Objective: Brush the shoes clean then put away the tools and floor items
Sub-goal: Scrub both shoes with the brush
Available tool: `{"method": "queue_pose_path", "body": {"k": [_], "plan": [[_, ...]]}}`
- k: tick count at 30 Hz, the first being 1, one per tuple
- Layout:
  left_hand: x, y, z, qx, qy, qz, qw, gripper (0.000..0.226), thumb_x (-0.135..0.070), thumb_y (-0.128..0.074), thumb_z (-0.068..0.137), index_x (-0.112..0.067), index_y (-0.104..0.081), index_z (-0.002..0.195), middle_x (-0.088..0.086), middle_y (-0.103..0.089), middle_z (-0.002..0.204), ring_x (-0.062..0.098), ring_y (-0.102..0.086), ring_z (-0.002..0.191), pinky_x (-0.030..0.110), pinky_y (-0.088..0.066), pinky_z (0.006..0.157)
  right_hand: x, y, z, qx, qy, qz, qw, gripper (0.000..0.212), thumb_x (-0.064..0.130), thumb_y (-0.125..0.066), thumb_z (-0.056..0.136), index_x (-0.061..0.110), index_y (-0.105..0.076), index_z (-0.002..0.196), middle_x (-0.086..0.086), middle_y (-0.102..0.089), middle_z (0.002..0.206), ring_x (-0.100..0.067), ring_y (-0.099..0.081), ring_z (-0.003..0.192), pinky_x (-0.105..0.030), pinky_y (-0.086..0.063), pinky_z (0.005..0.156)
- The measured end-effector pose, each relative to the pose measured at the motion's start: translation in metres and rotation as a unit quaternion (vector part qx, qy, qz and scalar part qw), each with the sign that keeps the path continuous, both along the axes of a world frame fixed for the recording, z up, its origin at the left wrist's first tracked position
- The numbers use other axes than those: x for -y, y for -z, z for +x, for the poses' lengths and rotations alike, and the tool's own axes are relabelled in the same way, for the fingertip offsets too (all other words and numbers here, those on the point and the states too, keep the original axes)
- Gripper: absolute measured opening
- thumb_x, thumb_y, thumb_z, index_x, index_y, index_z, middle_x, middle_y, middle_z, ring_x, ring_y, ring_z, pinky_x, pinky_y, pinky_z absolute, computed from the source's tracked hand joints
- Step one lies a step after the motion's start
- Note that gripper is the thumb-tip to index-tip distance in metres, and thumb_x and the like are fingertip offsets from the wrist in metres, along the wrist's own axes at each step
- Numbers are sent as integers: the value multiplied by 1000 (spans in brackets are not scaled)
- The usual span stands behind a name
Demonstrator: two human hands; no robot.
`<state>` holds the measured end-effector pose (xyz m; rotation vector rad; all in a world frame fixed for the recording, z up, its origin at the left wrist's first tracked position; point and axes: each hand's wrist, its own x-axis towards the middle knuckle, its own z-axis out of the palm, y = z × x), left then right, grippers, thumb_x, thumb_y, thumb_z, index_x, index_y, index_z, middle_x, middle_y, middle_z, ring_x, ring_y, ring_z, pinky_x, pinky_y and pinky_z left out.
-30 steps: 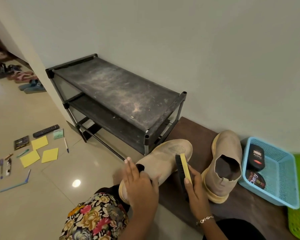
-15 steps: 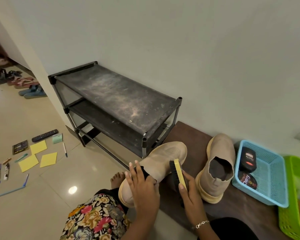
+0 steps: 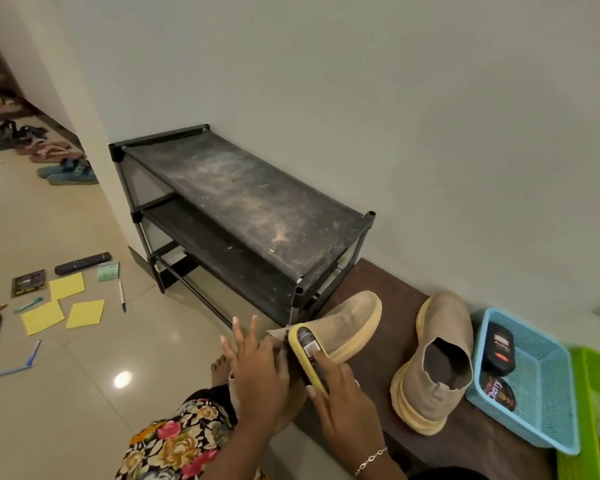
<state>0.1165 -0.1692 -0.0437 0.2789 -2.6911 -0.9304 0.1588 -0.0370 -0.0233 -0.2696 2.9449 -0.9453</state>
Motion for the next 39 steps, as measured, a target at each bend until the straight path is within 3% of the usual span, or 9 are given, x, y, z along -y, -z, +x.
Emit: {"method": "queue_pose_path", "body": {"k": [5, 9, 13, 16, 22, 25, 28, 35, 39], "plan": [[0, 11, -15, 77, -70, 84, 991, 31, -32, -54, 91, -11, -63, 111, 6, -36, 147, 26, -9, 143, 43, 5, 115, -13, -1, -23, -11, 42, 25, 999, 49, 76, -6, 79, 64, 5, 126, 6, -44, 126, -14, -56, 101, -26, -50, 78], [-1, 9, -28, 77, -96, 188, 974, 17, -24, -62, 85, -9, -67, 90, 8, -42, 142, 26, -15, 142, 43, 5, 115, -26, -1, -30, 0, 101, 22, 995, 47, 43, -31, 93, 44, -13, 137, -1, -45, 131, -12, -52, 96, -27, -48, 81], [-5, 5, -30, 69, -102, 221, 967, 12, -19, -61, 87, -10, -69, 89, 2, -43, 142, 23, -14, 143, 45, 7, 115, 2, -2, -19, -57, 28, 56, 996, 47, 60, -25, 87, 54, -20, 133, 8, -47, 117, -11, -55, 85, -26, -48, 68], [2, 6, -34, 82, -95, 256, 959, 12, -9, -59, 86, -16, -69, 85, -3, -41, 144, 21, -10, 143, 48, 10, 114, 10, 4, -26, -101, -29, 179, 978, 49, 50, -26, 90, 35, -29, 137, 6, -57, 97, -12, -61, 61, -20, -46, 43], [-6, -2, -30, 119, -3, 332, 936, 33, -17, -60, 87, -28, -47, 59, -10, -31, 147, 16, 2, 144, 49, 15, 110, -35, -17, -71, -15, 187, 237, 953, 53, 41, -25, 97, 32, -9, 147, -6, -46, 114, -25, -59, 90, -34, -46, 66], [-9, 0, -33, 133, 20, 352, 926, 22, -15, -53, 92, -24, -57, 72, -8, -29, 148, 15, 3, 144, 49, 14, 111, -9, -18, -50, 10, 101, 207, 973, 57, 51, -22, 94, 37, -1, 146, -3, -43, 118, -24, -59, 93, -35, -49, 73], [-4, -9, -36, 137, -7, 492, 860, 17, -16, -43, 97, -27, -55, 101, -2, -29, 150, 15, 1, 144, 48, 5, 116, 6, -7, -20, -5, -15, 115, 993, 72, 80, 1, 74, 53, -5, 140, -2, -48, 121, -21, -62, 92, -33, -52, 72], [-2, -13, -33, 171, 63, 550, 815, 40, -24, -36, 100, -11, -40, 137, -7, -13, 154, 9, 8, 143, 37, 4, 117, -32, -20, -62, 4, 109, 166, 980, 51, 44, -26, 97, 36, -11, 145, -3, -46, 124, -18, -60, 86, -32, -53, 72], [-1, -8, -37, 163, 47, 589, 790, 42, -25, -38, 98, -20, -39, 140, 2, -15, 155, 9, 4, 143, 32, -3, 115, 2, -13, -25, -16, -44, 101, 994, 58, 65, -15, 89, 43, -16, 142, 0, -52, 118, -15, -63, 86, -26, -53, 69]]}}
